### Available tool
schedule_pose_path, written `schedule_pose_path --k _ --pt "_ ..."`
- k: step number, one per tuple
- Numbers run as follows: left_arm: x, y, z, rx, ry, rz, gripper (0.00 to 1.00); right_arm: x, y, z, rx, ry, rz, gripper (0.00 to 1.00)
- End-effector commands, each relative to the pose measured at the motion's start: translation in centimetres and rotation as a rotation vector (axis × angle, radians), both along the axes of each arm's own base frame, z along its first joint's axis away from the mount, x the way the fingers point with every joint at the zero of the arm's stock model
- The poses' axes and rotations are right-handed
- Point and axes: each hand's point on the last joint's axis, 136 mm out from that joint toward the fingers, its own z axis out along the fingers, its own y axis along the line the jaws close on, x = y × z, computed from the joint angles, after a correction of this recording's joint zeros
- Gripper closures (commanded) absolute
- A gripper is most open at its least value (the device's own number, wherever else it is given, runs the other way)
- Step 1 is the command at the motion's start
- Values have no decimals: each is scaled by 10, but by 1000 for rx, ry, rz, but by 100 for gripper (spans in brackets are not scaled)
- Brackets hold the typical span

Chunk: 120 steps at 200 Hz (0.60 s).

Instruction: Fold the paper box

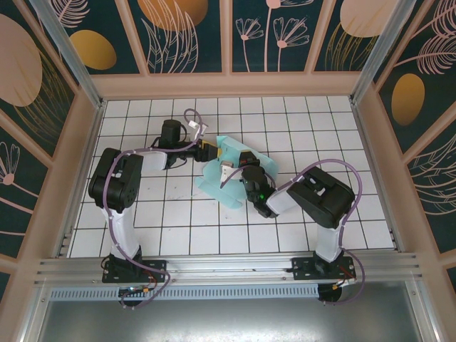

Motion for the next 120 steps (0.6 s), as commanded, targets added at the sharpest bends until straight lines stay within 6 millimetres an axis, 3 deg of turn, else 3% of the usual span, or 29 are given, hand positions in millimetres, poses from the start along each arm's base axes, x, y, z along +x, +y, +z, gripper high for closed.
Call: schedule_pose_path --k 1,52,85,105,120 --pt "-15 -6 11 -2 -38 -59 39 5 -2 11 55 -2 -23 100" --pt "-8 -3 -7 52 -27 -44 41 4 -8 15 87 -5 -32 100" --pt "-1 13 22 19 -128 37 37 2 -17 14 111 8 -50 100" --pt "13 32 40 14 -196 130 36 2 -19 15 117 6 -54 100" --pt "17 46 34 13 -169 188 36 2 -19 15 121 6 -51 100"
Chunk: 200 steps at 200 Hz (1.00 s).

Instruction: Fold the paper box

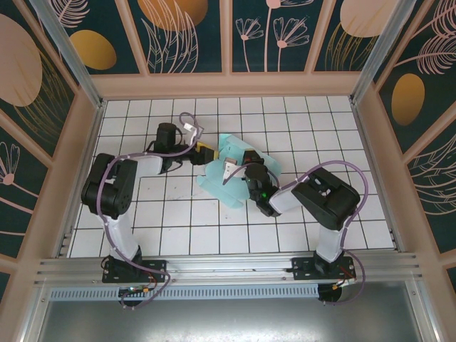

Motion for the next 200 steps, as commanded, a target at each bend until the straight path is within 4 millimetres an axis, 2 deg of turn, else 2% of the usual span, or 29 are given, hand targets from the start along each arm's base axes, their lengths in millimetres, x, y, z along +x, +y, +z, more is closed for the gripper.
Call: schedule_pose_path --k 1,28,53,89,111,149,178,200 --pt "21 22 25 -29 -96 108 36 -1 -5 10 50 -14 -17 100" --pt "51 34 10 49 -35 192 37 0 -5 11 53 -14 -15 100" --pt "63 35 -13 119 4 180 41 0 -3 12 54 -16 -12 100" --pt "55 19 -31 156 3 -18 43 0 -1 11 50 -12 -9 100" --pt "51 6 -26 132 -76 -127 48 -1 0 10 51 -10 -8 100" --pt "49 -8 -17 99 -148 -240 46 -1 1 12 51 -11 -9 100" --pt "53 -18 -20 95 -155 -281 46 1 2 13 50 -11 -10 100" --pt "49 -27 -28 93 -124 -330 48 1 2 16 54 -15 -11 100"
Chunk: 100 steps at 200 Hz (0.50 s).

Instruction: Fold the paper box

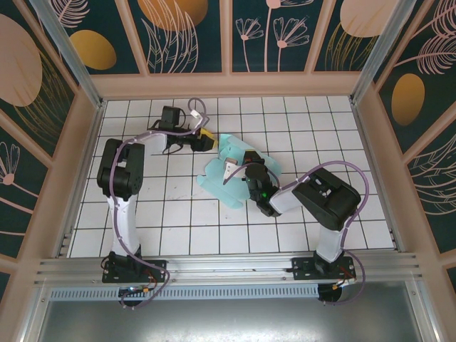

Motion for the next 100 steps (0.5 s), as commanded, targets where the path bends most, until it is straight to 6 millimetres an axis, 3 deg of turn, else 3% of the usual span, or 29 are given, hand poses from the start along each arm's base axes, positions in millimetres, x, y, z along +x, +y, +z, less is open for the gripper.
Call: schedule_pose_path --k 1,45,100 --pt "-13 -11 -9 -13 27 -102 48 2 2 19 45 -33 -9 100" --pt "-34 -24 -9 -34 31 -189 56 4 2 19 44 -32 -11 100" --pt "-40 -34 -12 -23 53 -199 63 4 2 19 49 -32 -9 100"
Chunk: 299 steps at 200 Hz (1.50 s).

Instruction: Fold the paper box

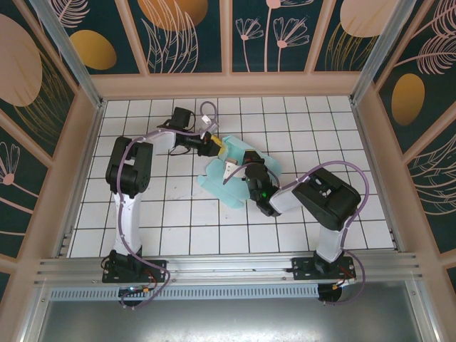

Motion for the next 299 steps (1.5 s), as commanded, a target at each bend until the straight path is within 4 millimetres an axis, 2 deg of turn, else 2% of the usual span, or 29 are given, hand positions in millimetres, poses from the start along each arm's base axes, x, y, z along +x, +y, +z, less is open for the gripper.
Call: schedule_pose_path --k 1,71,140,299 --pt "-7 -8 0 -16 8 -42 63 4 1 19 49 -32 -10 100" --pt "-12 -20 -7 19 15 12 72 3 2 18 63 -22 -10 100" --pt "19 -14 -6 65 -37 210 69 2 2 19 80 -15 -10 100" --pt "17 -30 4 -5 -38 266 72 6 5 15 76 -18 -36 100"
